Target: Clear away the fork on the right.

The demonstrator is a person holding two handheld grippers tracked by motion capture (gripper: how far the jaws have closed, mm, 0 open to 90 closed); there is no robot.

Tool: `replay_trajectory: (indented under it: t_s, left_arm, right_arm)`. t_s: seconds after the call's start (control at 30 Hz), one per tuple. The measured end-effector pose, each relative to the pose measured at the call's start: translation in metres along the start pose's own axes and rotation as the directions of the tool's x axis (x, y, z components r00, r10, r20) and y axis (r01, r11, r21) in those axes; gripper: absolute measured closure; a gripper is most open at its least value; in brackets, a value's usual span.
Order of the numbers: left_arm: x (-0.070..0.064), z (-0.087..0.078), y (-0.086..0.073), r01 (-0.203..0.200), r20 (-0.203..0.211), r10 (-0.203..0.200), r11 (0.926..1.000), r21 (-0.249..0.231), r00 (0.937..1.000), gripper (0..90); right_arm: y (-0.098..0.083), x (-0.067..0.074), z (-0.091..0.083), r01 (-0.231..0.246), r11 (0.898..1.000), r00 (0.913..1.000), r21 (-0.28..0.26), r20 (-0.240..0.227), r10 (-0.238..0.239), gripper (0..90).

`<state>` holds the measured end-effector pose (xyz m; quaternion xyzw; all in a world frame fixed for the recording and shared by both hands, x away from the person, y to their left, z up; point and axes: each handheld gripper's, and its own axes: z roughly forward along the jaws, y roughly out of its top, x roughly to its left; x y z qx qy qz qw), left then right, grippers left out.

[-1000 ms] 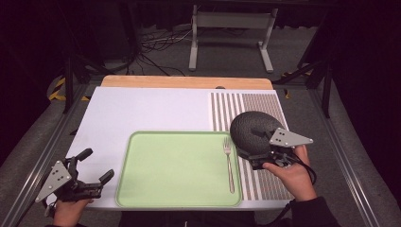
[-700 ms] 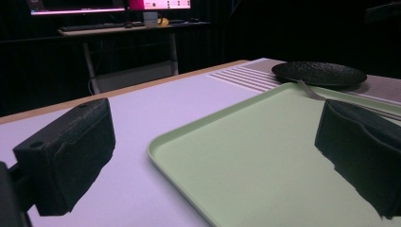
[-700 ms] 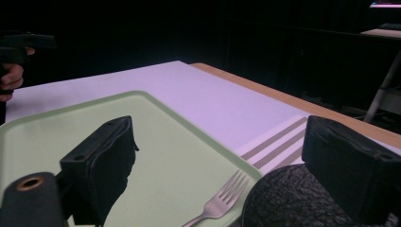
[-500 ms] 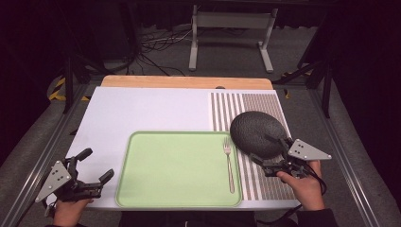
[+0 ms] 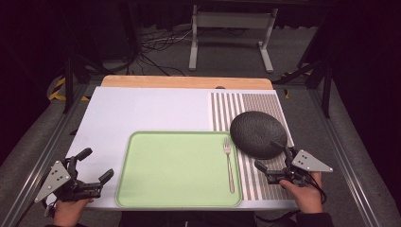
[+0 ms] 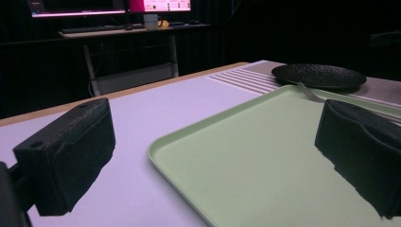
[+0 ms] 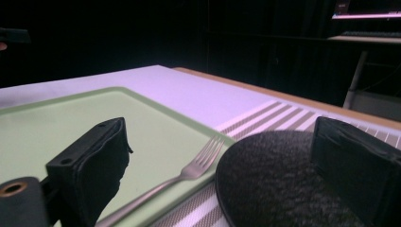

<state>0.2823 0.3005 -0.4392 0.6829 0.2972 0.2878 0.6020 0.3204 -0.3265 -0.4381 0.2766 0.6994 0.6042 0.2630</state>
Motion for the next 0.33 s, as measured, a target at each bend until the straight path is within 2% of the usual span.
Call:
replay_trajectory:
  t_s: [0.1,0.33]
  left_arm:
    - [0.0001,0.0000,-0.0001,0.000,0.003,0.000,1.0000,-0.002,1.0000,0.0]
    - [0.0016,0.0002,-0.0006,0.005,-0.001,-0.005,1.0000,0.000,1.0000,0.0]
  right_arm:
    - [-0.0077,0.0009,-0.0007,-0.008,1.000,1.0000,0.021,-0.004,0.008,4.9]
    - [-0.0107,0.0019,0.0040,0.007,0.998,0.9999,0.069,-0.009,-0.006,4.8]
